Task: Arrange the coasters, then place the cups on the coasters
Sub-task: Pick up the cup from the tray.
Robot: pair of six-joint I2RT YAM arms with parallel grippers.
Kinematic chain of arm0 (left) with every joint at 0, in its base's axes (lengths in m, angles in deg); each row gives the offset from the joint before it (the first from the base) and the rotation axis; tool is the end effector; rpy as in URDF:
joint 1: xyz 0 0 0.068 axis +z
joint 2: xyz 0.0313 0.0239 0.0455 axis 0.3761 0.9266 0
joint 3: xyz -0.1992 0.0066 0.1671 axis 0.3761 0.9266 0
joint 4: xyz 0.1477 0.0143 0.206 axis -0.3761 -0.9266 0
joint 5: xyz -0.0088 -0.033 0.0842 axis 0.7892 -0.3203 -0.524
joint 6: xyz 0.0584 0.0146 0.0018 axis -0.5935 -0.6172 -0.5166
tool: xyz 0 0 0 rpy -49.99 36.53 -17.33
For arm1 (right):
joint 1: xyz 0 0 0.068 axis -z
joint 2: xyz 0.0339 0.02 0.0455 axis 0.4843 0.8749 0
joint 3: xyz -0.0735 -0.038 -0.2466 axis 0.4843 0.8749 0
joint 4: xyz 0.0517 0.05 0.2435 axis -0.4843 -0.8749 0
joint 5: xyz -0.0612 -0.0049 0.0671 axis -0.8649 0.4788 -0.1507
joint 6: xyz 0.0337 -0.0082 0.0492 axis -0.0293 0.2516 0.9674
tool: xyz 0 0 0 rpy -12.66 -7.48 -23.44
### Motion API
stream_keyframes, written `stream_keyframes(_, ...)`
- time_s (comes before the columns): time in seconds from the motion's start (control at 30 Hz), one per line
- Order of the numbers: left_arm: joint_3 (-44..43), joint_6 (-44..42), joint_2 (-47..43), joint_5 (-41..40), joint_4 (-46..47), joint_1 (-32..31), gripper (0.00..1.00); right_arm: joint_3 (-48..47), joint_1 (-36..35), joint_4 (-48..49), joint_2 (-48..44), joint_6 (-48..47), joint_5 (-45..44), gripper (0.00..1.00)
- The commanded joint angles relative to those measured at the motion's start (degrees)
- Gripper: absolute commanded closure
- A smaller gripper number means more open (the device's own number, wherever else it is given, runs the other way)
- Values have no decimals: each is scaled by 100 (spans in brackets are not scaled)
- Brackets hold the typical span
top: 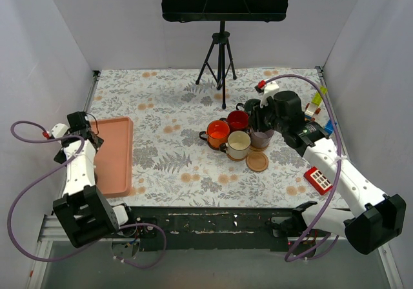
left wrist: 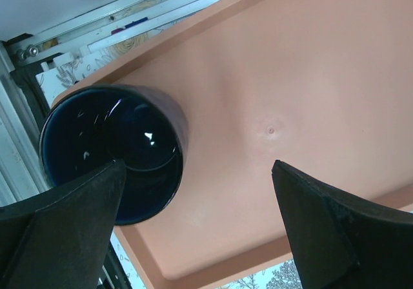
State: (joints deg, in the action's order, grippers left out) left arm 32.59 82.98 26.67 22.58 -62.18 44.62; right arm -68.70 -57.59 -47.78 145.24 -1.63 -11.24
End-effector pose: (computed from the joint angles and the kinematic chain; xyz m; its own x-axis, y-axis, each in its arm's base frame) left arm 0.1975 0.1062 0.2388 0.3370 -0.7717 -0.5393 -0.9260 -0.1680 -0.3381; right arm 0.2330 0.1276 0.3272 -0.4128 -0.1464 -0.8990 -0.4604 0.8851 0.0672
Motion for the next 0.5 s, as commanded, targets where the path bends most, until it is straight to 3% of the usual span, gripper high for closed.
stream_keyframes(0.0, -101, -616, 388, 423, 405, 191, 3, 77, -21, 142, -275, -177, 50, 61)
stream_keyframes(0.2, -225, -934, 855, 609, 334, 191, 24, 279, -29, 151, -425, -98, 24, 62)
stream_keyframes(0.37, -84, -1004, 662, 776, 448, 182, 59, 314, -21, 160, -478, -98, -21, 62)
stream_keyframes(0.47, -66, -1092, 635, 838, 475, 182, 89, 288, -29, 142, -478, -150, -38, 62)
